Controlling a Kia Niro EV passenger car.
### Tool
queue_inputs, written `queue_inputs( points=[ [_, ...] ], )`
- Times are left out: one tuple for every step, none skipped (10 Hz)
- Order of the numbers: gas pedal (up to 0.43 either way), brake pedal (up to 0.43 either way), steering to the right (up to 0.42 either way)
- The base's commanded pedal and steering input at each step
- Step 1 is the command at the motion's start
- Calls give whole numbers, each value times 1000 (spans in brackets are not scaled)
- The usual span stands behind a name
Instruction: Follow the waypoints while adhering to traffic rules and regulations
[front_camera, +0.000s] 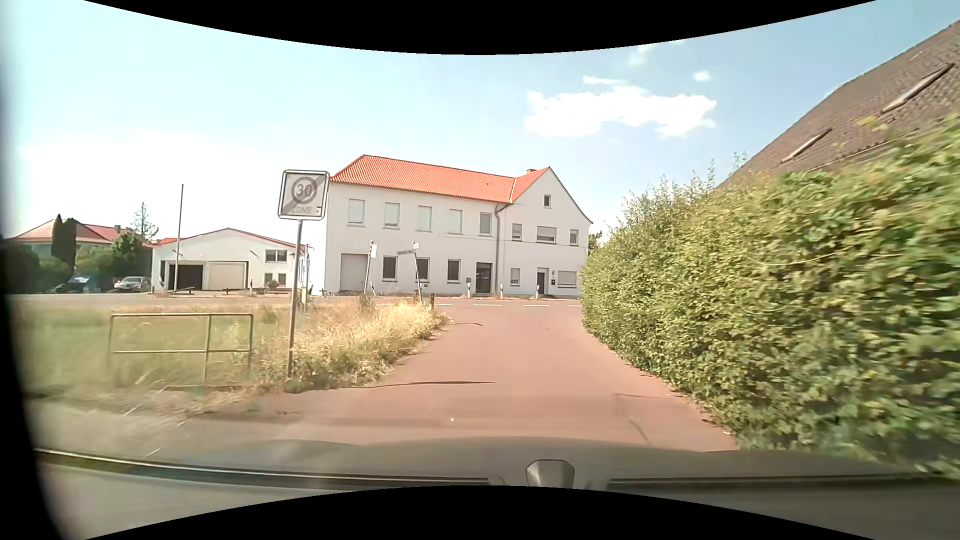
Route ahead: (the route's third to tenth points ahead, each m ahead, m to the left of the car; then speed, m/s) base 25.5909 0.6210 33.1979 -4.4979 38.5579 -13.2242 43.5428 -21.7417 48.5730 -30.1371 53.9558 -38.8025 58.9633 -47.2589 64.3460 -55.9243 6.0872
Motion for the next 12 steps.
queue_inputs(
  points=[
    [110,6,5],
    [110,6,4],
    [110,6,4],
    [110,6,4],
    [110,6,3],
    [110,6,2],
    [110,6,2],
    [20,6,2],
    [0,6,2],
    [0,6,3],
    [0,6,4],
    [0,6,4]
  ],
)
